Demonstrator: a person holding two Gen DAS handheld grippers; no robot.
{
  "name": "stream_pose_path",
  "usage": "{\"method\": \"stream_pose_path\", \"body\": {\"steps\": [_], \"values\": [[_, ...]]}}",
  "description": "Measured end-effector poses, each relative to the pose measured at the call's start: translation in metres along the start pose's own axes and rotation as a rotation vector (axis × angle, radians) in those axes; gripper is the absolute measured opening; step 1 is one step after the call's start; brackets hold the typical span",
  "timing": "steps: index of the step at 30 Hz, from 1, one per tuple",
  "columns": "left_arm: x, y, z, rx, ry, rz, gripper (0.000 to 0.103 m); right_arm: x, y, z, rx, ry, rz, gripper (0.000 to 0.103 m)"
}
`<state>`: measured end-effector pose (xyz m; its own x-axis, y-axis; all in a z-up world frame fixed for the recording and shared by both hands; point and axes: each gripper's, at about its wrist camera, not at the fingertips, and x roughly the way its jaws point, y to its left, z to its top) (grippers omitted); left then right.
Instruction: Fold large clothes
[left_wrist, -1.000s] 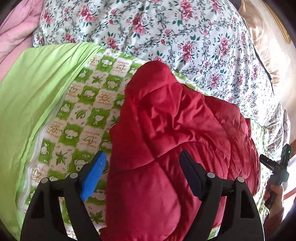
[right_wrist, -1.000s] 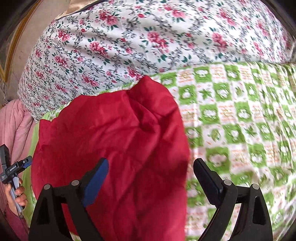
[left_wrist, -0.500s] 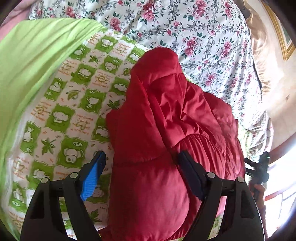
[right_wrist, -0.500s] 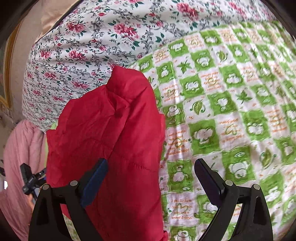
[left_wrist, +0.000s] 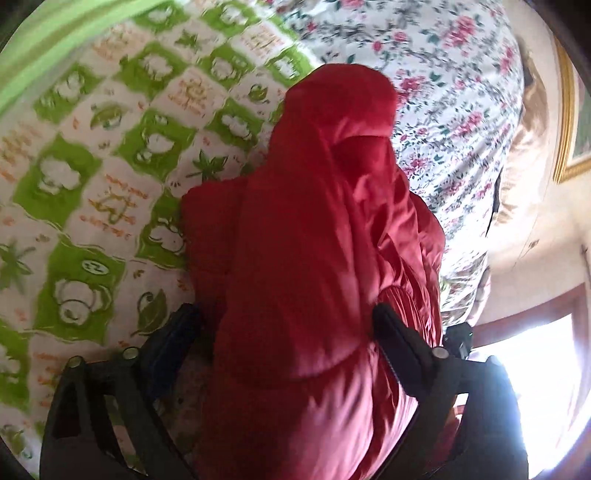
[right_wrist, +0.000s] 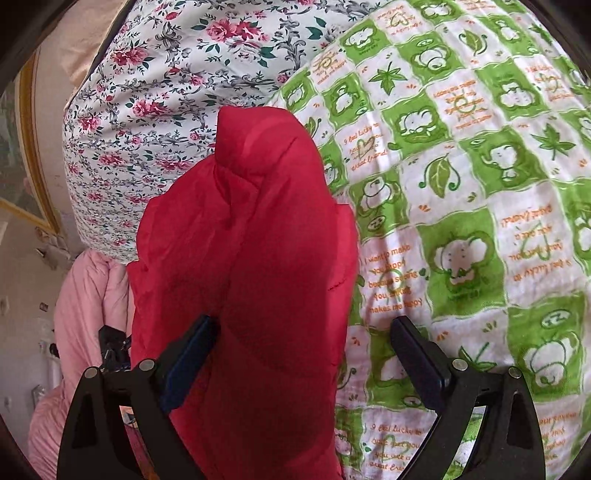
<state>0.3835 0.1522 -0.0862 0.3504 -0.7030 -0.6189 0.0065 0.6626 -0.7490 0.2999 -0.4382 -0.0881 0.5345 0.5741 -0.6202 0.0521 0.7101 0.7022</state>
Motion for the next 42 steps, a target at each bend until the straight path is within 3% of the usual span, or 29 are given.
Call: {"method": "stream_pose_path", "body": {"steps": [4, 6, 7, 9, 13, 17, 22, 27, 35, 39, 42], "values": [[0.008, 0.003, 0.001, -0.018, 0.002, -0.046, 0.095, 0.01, 0.006, 0.004, -0.003, 0.031, 0.024, 0.095], [0.009, -0.002, 0.001, 0.015, -0.007, -0.058, 0.082, 0.018, 0.01, 0.004, 0.0, 0.062, 0.05, 0.091], [0.009, -0.006, 0.0, 0.034, -0.01, -0.056, 0.079, 0.02, 0.01, 0.004, 0.003, 0.077, 0.071, 0.078], [0.007, -0.011, -0.003, 0.054, -0.015, -0.068, 0.069, 0.027, 0.01, 0.004, 0.028, 0.1, 0.104, 0.072], [0.0, -0.022, -0.007, 0.092, -0.032, -0.064, 0.054, 0.025, 0.012, 0.002, 0.031, 0.094, 0.134, 0.047], [-0.019, -0.042, -0.016, 0.127, -0.046, -0.097, 0.045, 0.012, 0.024, -0.005, 0.015, 0.088, 0.133, 0.038], [-0.048, -0.06, -0.041, 0.179, -0.048, -0.114, 0.044, -0.01, 0.047, -0.02, -0.031, 0.097, 0.124, 0.035], [-0.082, -0.063, -0.087, 0.204, -0.031, -0.119, 0.044, -0.04, 0.063, -0.058, -0.083, 0.112, 0.133, 0.034], [-0.113, -0.056, -0.16, 0.193, -0.014, -0.129, 0.044, -0.076, 0.047, -0.128, -0.046, 0.122, 0.153, 0.034], [-0.114, -0.047, -0.173, 0.185, -0.017, -0.12, 0.044, -0.082, 0.039, -0.147, -0.009, 0.108, 0.174, 0.035], [-0.107, -0.038, -0.176, 0.187, -0.021, -0.07, 0.045, -0.079, 0.036, -0.149, 0.01, 0.091, 0.174, 0.037]]}}
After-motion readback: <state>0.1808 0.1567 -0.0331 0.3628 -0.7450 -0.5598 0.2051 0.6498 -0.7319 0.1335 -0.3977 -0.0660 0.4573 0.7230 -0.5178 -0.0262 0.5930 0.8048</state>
